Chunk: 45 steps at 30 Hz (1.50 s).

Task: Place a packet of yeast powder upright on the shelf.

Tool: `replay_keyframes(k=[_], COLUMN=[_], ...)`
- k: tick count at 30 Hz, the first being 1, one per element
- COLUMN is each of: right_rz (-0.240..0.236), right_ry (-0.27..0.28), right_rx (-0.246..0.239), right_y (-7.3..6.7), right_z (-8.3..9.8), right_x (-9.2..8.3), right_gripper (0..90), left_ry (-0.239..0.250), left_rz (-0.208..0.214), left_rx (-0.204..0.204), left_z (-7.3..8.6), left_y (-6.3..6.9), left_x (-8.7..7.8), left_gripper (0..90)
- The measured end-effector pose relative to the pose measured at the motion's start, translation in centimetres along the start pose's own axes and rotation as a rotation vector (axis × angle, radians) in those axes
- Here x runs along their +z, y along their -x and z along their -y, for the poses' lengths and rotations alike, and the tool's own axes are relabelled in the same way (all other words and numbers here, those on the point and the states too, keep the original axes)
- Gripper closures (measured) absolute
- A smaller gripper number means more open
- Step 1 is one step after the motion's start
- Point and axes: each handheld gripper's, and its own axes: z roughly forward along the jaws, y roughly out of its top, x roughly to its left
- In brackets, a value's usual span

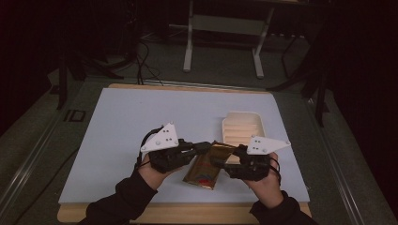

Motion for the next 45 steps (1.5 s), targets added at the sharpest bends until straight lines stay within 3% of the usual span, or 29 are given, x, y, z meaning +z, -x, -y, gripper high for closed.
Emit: replay_keyframes(k=[3,5,9,15,19,22,25,28,30,32,35,37,45], right_rz=[-0.042,-0.054,-0.062,-0.072,-0.057,-0.052,-0.046,-0.037,-0.032,-0.024,-0.03,-0.047,-0.052], right_ry=[-0.016,-0.025,-0.056,-0.064,-0.077,-0.068,-0.064,-0.067,-0.068,-0.064,-0.071,-0.074,-0.062], right_rx=[0.014,0.015,0.006,0.007,-0.028,-0.03,-0.045,-0.064,-0.077,-0.086,-0.104,-0.146,-0.199], right_y=[0.4,0.6,0.6,0.8,0.8,0.9,1.2,1.3,1.5,1.7,2.3,2.8,4.7], right_z=[0.0,0.0,-0.2,-0.5,-1.0,-1.3,-1.6,-2.0,-2.3,-2.6,-3.0,-3.2,-4.3], right_x=[0.0,0.0,0.0,0.0,-0.3,-0.5,-0.9,-1.2,-1.4,-1.6,-1.9,-2.1,-3.1], right_gripper=[69.0,71.4,73.4,74.0,74.1,74.2,74.2,74.1,74.2,74.1,74.1,74.0,73.9], left_ry=[-0.009,-0.014,-0.017,-0.011,0.043,0.056,0.088,0.091,0.102,0.077,0.069,0.063,0.035], left_rz=[0.001,0.001,0.015,0.019,0.018,0.011,0.008,-0.012,-0.014,-0.018,-0.036,-0.036,-0.079], left_rx=[0.0,-0.003,-0.014,0.003,-0.001,-0.004,-0.03,-0.016,-0.02,-0.03,-0.018,-0.024,-0.081], left_z=[0.1,0.1,0.3,0.2,0.3,0.4,0.5,0.7,1.0,1.3,1.8,2.2,4.5], left_y=[0.0,-0.1,-0.3,-0.3,-0.4,-0.5,-0.8,-0.9,-1.0,-1.1,-1.1,-1.1,-1.6], left_x=[-0.1,-0.1,0.0,-0.2,-0.6,-0.9,-1.2,-1.5,-1.8,-1.9,-2.1,-2.3,-3.3], left_gripper=[89.4,89.4,89.2,87.0,69.7,60.1,45.1,25.7,23.5,15.8,13.0,6.5,3.0])
